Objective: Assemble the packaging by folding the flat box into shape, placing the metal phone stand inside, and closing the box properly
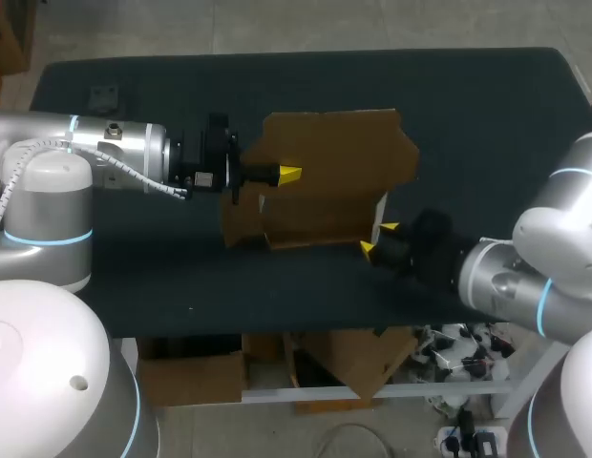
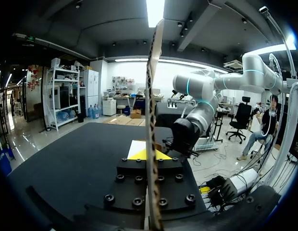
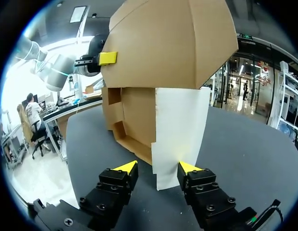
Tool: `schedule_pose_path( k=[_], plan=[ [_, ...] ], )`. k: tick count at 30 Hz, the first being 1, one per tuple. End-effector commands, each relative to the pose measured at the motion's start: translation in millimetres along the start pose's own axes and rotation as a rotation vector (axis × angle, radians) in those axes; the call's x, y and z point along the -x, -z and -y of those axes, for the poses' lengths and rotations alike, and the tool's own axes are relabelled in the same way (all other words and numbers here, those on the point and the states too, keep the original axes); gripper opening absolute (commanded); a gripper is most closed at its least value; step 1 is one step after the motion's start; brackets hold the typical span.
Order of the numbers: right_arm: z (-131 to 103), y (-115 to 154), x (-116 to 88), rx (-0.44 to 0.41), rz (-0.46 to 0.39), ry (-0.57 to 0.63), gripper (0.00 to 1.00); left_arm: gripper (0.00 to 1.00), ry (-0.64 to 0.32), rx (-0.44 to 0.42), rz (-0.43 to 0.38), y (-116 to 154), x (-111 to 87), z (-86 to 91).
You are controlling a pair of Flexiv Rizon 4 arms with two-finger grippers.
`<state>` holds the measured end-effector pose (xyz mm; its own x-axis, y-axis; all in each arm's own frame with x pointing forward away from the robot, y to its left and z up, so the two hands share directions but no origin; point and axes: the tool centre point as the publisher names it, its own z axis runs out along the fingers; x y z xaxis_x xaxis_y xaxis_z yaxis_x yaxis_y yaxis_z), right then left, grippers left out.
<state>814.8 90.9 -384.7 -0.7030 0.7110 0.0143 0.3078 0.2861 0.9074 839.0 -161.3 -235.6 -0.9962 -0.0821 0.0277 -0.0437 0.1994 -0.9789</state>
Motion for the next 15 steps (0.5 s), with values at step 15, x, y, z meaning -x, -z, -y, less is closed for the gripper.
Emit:
schedule_pose_path(
  k=[15],
  plan=[
    [20.6, 22.5, -7.0, -0.011, 0.059, -0.034, 0.59, 0.0, 0.0, 0.001, -0.002, -1.4, 0.7, -5.0]
  ],
)
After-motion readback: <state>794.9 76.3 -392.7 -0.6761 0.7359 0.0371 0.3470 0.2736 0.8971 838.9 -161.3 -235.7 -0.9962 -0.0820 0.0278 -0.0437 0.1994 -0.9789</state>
